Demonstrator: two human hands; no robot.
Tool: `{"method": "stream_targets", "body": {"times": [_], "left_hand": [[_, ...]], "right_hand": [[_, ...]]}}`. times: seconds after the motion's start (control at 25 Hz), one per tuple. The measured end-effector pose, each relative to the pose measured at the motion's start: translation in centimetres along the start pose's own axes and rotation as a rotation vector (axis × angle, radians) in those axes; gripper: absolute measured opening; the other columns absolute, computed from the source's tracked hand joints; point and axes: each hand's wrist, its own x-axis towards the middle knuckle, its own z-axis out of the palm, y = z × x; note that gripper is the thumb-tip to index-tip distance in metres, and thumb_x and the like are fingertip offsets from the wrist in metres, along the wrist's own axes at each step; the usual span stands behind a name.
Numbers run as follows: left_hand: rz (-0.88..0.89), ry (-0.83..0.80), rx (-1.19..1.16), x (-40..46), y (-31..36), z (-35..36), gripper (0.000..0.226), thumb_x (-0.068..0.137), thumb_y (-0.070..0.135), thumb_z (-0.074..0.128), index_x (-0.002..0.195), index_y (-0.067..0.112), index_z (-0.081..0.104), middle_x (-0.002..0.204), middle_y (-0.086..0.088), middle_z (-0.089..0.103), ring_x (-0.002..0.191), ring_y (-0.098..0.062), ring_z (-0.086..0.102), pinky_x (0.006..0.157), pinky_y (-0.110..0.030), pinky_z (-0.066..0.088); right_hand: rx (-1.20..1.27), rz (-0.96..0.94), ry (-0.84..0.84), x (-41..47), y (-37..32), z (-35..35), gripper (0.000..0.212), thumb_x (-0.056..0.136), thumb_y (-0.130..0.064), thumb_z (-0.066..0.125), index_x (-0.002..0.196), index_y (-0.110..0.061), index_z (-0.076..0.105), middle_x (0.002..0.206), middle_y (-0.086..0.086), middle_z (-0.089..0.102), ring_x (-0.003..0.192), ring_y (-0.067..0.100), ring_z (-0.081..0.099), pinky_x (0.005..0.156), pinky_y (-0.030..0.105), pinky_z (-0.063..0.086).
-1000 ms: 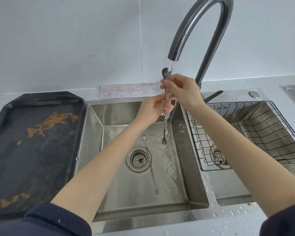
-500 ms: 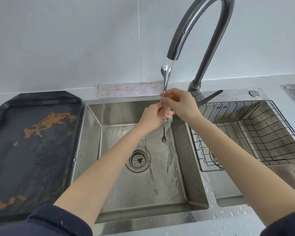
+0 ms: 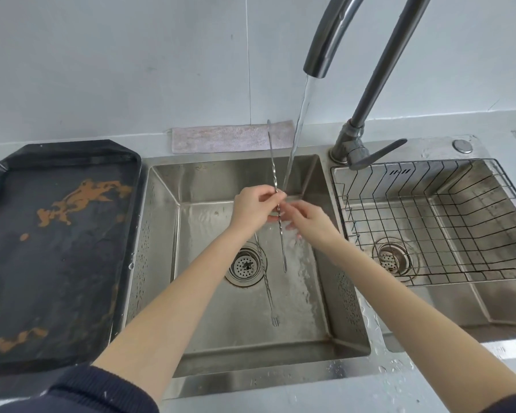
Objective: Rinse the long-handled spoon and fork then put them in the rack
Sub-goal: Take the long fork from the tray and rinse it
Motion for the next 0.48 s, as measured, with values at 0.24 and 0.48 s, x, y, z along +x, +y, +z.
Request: {"method": "stream_targets", "body": {"times": [0.24,0.48], "left_hand": [[-0.127,-0.001,-0.010,-0.2,-3.2,-0.1,0.019,0.088,0.008,0.055,0.103,0.002,0.066,0.068,0.004,0.057,0.065,-0.006,0.056,0.055,-0.015,0.056],[-0.289,-0.018,0.090,-0.9,-7.3,0.0,0.032,0.088,0.002,0.054,0.119,0.004,0.059,0.090,-0.007,0.058,0.076,-0.019,0.059,0.062,-0.018,0.056]], "right_hand": [[-0.050,0.085,-0.092,0.3,2.5,2.9,0.012,0.086,-0.018,0.059,0.097,-0.015,0.062,0.095,0.012,0.072,0.081,0.016,0.058,0.064,0.019,0.041],[-0.165,0.160,-0.160,0.9,4.6,6.3,0.025,0.086,-0.015,0.056,0.110,-0.008,0.061,0.106,0.014,0.069,0.097,0.023,0.059,0.074,0.022,0.040]]}}
